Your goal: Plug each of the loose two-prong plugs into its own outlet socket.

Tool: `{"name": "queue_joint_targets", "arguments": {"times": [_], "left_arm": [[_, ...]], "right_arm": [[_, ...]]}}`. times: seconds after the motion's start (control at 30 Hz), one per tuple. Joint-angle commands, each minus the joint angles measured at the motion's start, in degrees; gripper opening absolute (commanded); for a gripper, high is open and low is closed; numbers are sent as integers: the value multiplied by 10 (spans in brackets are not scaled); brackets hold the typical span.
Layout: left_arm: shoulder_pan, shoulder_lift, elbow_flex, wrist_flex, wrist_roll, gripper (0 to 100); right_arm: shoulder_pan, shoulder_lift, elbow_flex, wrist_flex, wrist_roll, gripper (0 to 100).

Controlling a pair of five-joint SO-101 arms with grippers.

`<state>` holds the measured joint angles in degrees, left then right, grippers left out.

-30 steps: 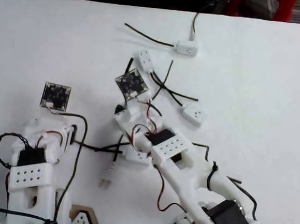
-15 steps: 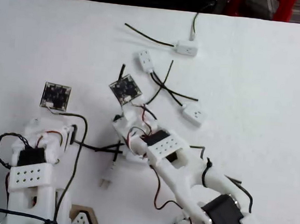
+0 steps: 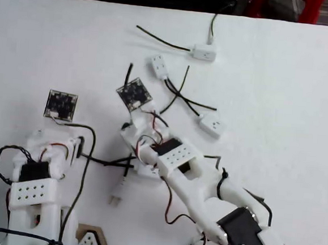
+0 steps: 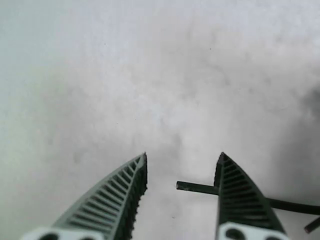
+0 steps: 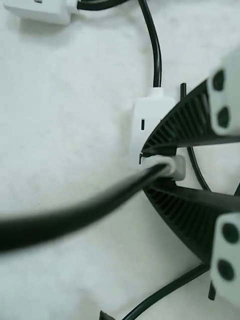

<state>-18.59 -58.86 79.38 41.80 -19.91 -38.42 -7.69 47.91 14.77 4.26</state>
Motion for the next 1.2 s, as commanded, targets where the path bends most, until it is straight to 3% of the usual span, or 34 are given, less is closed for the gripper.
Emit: {"name": "queue_joint_targets", "arguments": {"times": [0.0, 1.17], "left_arm": [[-3, -12, 0, -8, -4, 225], [-2, -12, 0, -8, -4, 225]], "right_arm": [[10, -5, -32, -1, -4, 17], [13, 106, -105, 91, -47, 17]]}}
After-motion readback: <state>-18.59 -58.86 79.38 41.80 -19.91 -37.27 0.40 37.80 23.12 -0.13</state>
